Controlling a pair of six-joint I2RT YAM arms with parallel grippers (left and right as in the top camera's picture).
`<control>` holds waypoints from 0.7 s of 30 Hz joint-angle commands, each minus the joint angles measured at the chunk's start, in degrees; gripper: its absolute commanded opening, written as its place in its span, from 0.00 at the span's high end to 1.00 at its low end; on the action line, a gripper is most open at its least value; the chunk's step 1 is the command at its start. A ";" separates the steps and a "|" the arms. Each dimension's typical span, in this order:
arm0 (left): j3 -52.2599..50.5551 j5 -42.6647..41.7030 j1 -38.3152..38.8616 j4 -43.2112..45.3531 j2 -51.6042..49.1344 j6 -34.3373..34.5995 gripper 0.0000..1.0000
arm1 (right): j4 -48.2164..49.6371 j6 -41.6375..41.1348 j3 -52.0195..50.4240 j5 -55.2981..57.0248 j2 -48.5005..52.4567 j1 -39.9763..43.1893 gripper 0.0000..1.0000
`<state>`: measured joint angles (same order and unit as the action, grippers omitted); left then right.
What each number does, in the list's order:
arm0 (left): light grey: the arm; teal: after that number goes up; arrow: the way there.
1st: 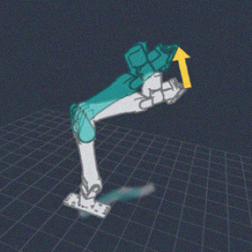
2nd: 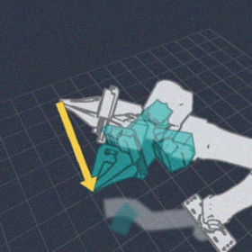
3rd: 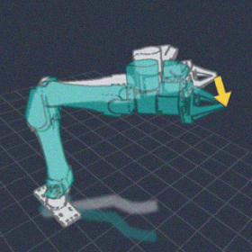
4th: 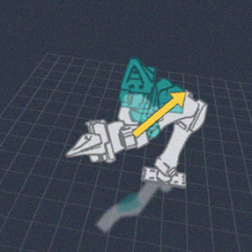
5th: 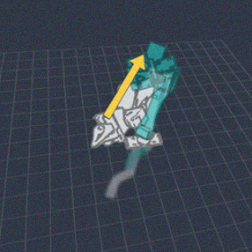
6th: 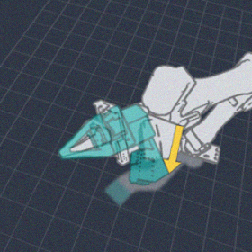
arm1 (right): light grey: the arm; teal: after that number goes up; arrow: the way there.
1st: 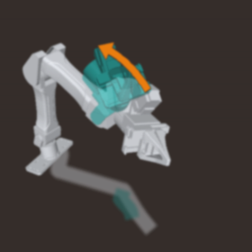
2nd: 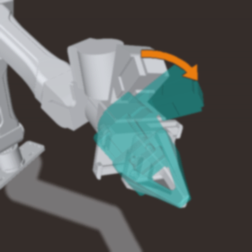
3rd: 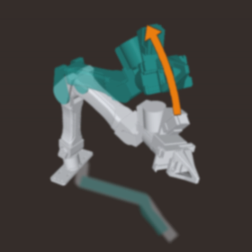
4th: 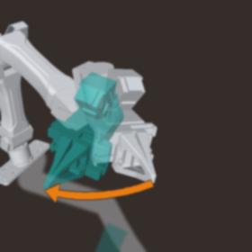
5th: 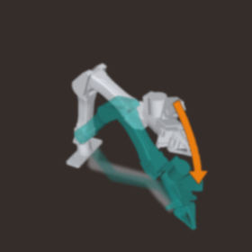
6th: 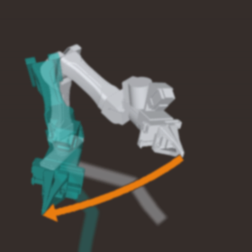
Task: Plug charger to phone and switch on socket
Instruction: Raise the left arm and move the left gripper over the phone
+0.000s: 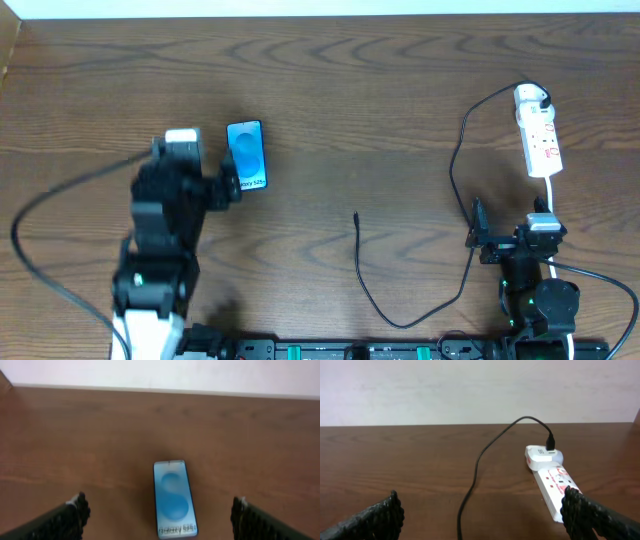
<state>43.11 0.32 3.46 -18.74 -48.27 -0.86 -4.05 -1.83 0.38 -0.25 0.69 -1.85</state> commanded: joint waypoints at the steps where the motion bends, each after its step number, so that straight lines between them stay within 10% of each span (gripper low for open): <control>1: 11.08 0.31 -0.28 -5.40 -7.72 -0.87 0.08 | -0.26 1.05 -0.07 -0.13 -0.35 -0.46 0.01; 21: 56.85 0.20 -0.28 -43.98 -48.74 2.23 0.08 | -0.26 1.05 -0.07 -0.13 -0.35 -0.46 0.01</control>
<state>95.61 0.32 3.46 -60.60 -92.64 0.25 -4.03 -1.83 0.38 -0.23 0.69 -1.85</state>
